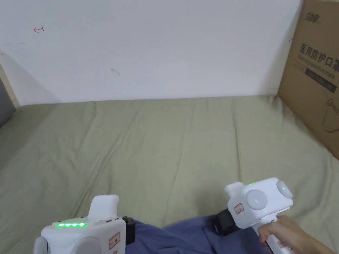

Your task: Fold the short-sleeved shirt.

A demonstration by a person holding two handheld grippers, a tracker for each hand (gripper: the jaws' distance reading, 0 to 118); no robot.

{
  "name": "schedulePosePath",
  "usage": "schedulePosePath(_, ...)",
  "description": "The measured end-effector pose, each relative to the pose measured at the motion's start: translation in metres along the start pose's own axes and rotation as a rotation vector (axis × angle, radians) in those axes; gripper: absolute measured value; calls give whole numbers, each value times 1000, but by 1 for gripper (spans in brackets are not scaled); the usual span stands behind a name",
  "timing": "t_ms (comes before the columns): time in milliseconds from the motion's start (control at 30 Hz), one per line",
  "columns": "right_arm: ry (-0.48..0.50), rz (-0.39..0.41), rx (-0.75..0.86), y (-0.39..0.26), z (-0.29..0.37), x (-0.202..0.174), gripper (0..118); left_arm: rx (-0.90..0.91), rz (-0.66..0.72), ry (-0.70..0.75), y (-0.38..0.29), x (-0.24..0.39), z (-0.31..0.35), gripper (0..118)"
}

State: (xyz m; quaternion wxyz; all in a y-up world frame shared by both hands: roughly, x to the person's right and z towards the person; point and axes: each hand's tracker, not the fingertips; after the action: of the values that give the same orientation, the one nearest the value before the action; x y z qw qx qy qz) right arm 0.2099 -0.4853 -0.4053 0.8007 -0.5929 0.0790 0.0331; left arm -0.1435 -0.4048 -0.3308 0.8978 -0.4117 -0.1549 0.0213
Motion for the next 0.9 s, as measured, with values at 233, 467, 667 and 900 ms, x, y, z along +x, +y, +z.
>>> schedulePosePath(233, 105, -114, 128, -11, 25, 20, 3, -2, -17, 7, 3, 3, 7, 3)
schedulePosePath(467, 59, -208, 279, -27, 92, 38, 3, 24, -71, 57, 17, 5, 43, 3)
schedulePosePath(667, -18, -349, 490, -47, 231, 83, 3, 146, -96, 154, 50, -4, 102, 3)
schedulePosePath(900, 27, -640, 730, -69, 365, 147, 3, 291, -80, 222, 98, -7, 182, 3)
